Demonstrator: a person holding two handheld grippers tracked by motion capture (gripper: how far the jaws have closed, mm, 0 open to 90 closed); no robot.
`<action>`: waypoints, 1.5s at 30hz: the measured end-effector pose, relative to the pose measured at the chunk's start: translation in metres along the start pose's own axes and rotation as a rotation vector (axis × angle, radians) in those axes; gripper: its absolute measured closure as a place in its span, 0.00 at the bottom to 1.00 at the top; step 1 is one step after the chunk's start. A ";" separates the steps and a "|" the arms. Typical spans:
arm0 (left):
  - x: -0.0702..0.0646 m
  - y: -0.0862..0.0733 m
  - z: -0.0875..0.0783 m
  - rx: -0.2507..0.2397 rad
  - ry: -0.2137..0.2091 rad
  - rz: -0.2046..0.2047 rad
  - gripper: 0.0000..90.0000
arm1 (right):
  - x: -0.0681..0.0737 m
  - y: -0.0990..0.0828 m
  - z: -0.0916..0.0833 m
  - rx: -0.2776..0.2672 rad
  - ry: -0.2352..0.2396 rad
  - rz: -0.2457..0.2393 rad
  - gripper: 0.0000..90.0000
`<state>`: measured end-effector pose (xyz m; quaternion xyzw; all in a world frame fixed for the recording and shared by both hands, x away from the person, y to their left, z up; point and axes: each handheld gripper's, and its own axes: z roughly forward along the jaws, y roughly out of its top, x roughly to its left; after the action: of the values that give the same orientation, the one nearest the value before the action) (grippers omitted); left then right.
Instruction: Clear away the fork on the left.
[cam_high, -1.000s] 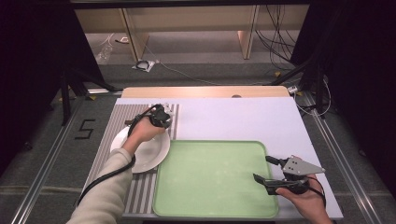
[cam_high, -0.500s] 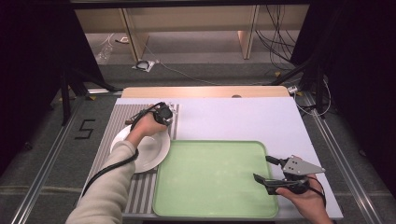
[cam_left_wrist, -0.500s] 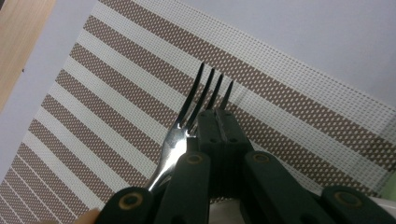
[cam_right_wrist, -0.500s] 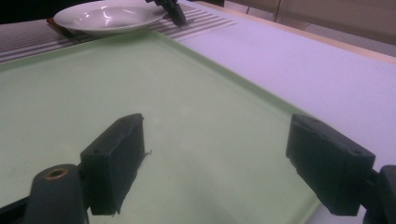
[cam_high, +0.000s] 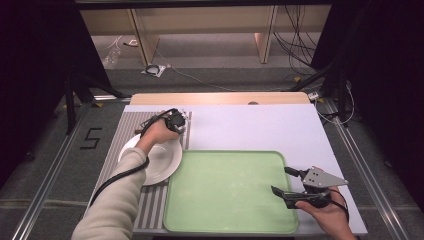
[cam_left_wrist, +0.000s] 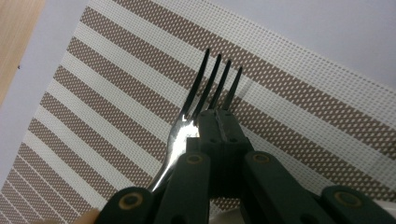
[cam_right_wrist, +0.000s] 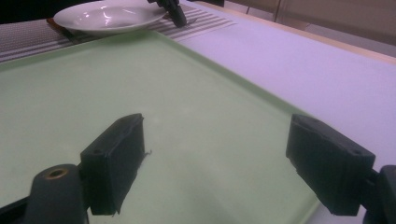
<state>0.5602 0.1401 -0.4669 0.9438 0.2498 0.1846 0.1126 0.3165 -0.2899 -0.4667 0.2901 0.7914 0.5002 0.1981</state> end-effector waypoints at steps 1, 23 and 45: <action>0.000 0.000 0.001 0.002 -0.001 -0.008 0.99 | 0.000 0.000 0.000 0.000 0.000 0.000 0.23; 0.020 0.010 0.010 0.023 0.026 -0.059 0.99 | -0.001 -0.001 0.001 -0.005 0.002 0.002 0.23; 0.031 0.014 0.017 0.004 0.067 -0.115 0.99 | -0.002 -0.001 0.001 -0.003 0.001 0.004 0.23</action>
<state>0.5978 0.1419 -0.4694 0.9214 0.3078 0.2086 0.1127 0.3179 -0.2906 -0.4682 0.2912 0.7900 0.5021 0.1972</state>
